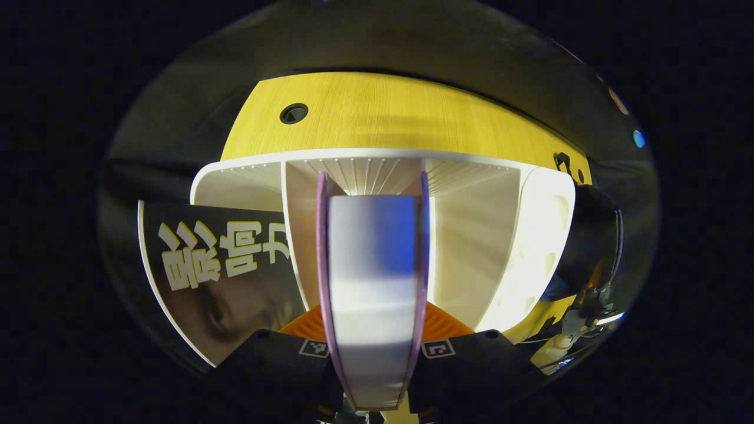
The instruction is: Open the schoolbag, grab two books from the bookshelf and put them into the schoolbag.
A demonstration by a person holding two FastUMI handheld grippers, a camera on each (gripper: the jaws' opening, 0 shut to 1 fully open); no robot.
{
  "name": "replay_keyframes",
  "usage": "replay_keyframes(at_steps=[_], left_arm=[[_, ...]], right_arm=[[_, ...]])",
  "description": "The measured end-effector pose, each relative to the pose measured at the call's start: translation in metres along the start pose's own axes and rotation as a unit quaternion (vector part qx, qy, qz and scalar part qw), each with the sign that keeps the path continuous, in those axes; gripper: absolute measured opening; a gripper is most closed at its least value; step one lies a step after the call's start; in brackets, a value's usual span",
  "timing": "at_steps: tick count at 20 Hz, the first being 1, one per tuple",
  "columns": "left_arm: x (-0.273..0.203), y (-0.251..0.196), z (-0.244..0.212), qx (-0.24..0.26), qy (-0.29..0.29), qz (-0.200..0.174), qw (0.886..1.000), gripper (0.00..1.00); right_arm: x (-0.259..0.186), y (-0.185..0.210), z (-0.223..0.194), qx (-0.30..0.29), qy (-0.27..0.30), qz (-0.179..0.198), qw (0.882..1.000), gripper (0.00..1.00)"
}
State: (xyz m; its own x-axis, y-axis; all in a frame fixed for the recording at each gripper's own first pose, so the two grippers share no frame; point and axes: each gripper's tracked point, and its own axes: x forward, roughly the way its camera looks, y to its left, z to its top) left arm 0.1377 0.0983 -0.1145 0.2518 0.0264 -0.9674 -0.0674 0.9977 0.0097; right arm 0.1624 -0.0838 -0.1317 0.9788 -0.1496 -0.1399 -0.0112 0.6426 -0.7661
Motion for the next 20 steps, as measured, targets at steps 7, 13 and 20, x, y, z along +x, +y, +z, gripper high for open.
replay_keyframes(at_steps=[7,13,20], left_arm=[[0.001,0.007,0.000,-0.018,0.002,0.018,1.000,0.39],[-0.006,0.007,-0.013,-0.060,0.027,0.044,0.997,0.40],[-0.054,0.016,-0.035,-0.062,0.014,0.057,0.996,0.40]], right_arm=[[-0.001,0.002,0.001,0.000,0.002,0.002,1.000,0.05],[-0.007,0.006,-0.001,-0.001,0.001,0.008,1.000,0.05],[-0.012,-0.001,-0.006,0.011,0.003,0.010,1.000,0.05]])
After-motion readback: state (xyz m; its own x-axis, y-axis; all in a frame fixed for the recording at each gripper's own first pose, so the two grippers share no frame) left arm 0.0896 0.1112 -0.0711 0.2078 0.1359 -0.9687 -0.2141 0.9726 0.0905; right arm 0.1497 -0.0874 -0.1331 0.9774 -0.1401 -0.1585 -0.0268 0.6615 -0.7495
